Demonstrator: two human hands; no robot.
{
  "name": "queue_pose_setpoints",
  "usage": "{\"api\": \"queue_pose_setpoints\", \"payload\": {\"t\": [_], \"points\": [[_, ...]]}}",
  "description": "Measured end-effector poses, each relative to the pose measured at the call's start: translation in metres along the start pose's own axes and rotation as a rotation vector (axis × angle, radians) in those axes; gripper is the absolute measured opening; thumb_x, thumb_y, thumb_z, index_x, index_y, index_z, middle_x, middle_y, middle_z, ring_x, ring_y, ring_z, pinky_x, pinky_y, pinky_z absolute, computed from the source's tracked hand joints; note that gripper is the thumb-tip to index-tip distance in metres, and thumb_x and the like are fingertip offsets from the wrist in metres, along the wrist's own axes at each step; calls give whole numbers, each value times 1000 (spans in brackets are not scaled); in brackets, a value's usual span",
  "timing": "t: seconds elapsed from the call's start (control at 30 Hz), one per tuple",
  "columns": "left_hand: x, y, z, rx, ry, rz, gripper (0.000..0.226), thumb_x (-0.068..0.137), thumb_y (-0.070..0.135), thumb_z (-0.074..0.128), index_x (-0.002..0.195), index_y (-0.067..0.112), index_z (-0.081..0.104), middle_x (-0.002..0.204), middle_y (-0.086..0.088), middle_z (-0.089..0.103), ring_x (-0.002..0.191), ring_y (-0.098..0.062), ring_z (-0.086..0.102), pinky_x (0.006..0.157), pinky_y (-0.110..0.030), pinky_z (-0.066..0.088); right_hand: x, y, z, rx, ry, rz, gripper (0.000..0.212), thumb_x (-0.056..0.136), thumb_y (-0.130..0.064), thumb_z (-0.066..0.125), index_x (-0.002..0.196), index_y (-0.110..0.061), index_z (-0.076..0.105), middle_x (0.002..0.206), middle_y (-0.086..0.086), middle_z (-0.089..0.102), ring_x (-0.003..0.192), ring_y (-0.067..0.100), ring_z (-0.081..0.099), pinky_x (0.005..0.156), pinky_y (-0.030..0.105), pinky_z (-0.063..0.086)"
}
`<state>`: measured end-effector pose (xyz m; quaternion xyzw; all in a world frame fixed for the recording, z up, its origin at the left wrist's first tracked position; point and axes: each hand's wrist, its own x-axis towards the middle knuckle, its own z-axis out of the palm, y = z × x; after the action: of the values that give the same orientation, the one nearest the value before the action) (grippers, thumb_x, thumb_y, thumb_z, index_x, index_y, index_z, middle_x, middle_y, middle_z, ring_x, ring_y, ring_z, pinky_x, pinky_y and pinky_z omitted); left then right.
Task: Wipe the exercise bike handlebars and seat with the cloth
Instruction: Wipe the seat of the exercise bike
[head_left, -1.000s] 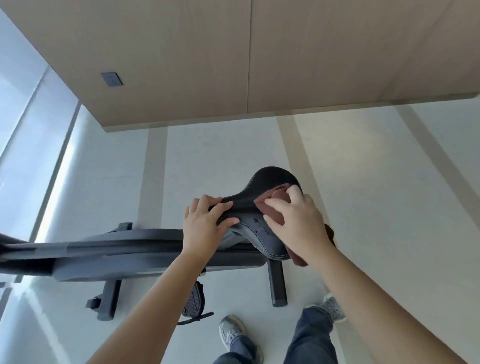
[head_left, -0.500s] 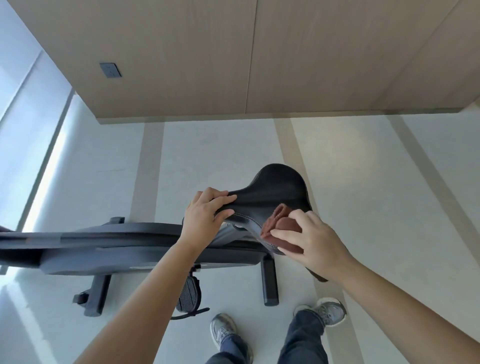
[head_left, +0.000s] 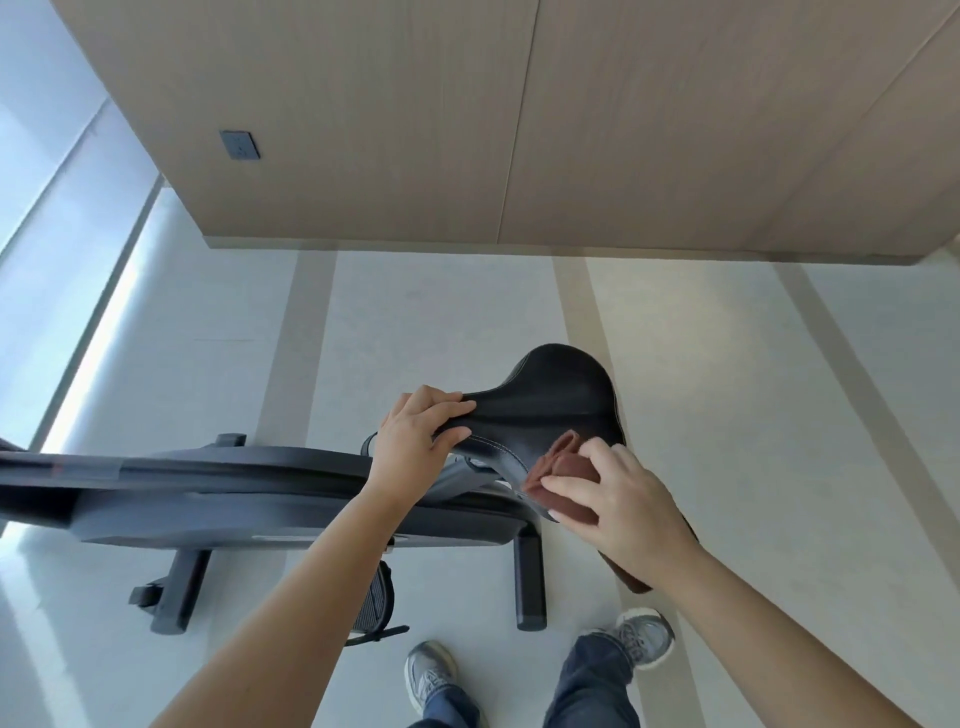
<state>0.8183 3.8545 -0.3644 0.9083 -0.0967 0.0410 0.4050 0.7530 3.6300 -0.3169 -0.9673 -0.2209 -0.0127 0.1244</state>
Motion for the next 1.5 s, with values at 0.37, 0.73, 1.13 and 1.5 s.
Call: {"api": "queue_pose_setpoints", "payload": {"t": [0.37, 0.73, 1.13, 1.5], "points": [[0, 0, 1, 34, -4, 2, 28, 80, 9, 68, 107, 16, 68, 105, -2, 63, 97, -26, 51, 84, -30, 38, -13, 7, 17, 7, 93, -61, 25, 74, -32, 73, 97, -26, 69, 89, 7, 59, 71, 25, 54, 53, 28, 49], [-4, 7, 3, 119, 13, -4, 37, 71, 17, 77, 107, 15, 68, 106, -3, 62, 96, -28, 52, 84, -30, 34, 23, 9, 20, 247, 353, 499, 27, 78, -25, 71, 104, -24, 69, 103, 9, 52, 94, 32, 52, 78, 36, 47], [0, 13, 0, 104, 1, -49, 38, 68, 19, 80, 103, 14, 69, 103, -3, 62, 95, -28, 51, 84, -36, 41, 61, 39, 10, 444, 282, 654, 30, 81, -30, 66, 111, -29, 65, 105, 0, 45, 101, 25, 55, 88, 28, 41], [23, 55, 29, 307, -391, 199, 96, 59, 48, 79, 137, 10, 38, 143, -12, 34, 130, -30, 31, 105, -48, 29, 32, 55, 23, 913, 448, 722, 28, 80, -23, 68, 105, -35, 65, 104, -7, 54, 93, -14, 54, 84, 0, 36]]}}
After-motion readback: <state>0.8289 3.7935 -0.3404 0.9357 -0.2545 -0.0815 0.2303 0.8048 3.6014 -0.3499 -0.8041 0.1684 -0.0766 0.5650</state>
